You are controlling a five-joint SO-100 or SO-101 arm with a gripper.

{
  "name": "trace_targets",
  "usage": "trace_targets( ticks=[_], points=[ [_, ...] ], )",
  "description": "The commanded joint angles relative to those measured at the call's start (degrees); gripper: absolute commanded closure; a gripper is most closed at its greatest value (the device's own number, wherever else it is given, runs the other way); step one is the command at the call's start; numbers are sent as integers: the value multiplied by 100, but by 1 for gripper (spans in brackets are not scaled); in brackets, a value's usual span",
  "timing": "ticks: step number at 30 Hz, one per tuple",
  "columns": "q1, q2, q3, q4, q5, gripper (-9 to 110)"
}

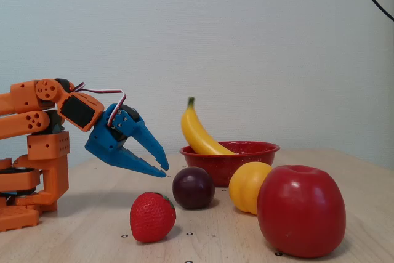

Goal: Put the banana in the red bowl.

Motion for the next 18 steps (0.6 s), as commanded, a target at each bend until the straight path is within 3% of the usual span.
trace_targets(
  ticks=[1, 18],
  points=[
    [132, 53, 79, 211, -26, 101],
    [167, 53, 79, 299, -123, 101]
  ],
)
